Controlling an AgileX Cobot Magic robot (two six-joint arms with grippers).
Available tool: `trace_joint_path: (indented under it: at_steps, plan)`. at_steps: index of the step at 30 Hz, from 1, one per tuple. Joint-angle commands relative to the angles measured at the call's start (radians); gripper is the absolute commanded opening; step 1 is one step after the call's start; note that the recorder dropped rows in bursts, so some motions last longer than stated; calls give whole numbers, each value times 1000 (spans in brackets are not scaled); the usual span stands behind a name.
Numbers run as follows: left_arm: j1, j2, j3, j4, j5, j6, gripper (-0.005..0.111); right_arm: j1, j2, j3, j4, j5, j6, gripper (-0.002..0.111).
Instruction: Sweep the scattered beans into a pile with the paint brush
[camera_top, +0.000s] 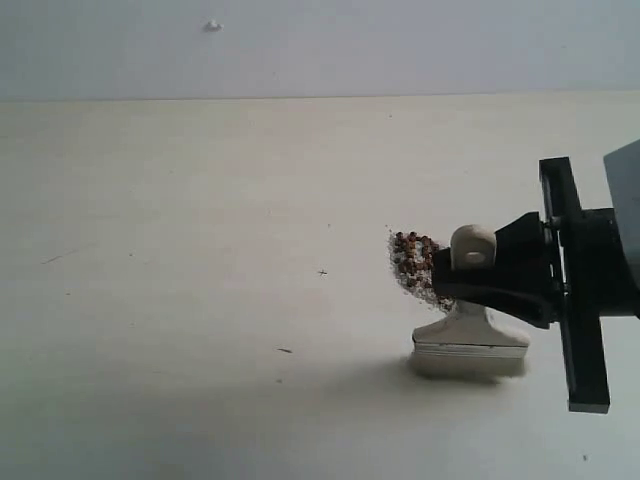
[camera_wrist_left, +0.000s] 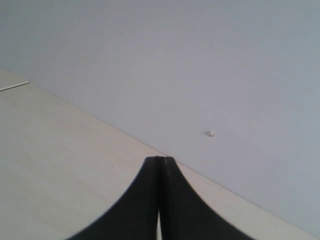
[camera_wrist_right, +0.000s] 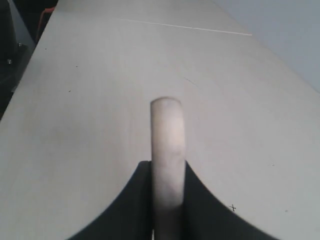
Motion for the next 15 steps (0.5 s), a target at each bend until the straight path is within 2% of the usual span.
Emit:
trace_joint_path:
  at_steps: [1,10,15]
  plan:
    - [1,-7,3,8,0,1,0,2,106,-9,50,-12,-132,0]
    - [1,-7,3,8,0,1,0,2,203,-10,184,-12,-396,0]
    - [1,-7,3,8,0,1,0,2,224,-76,184,-12,-390,0]
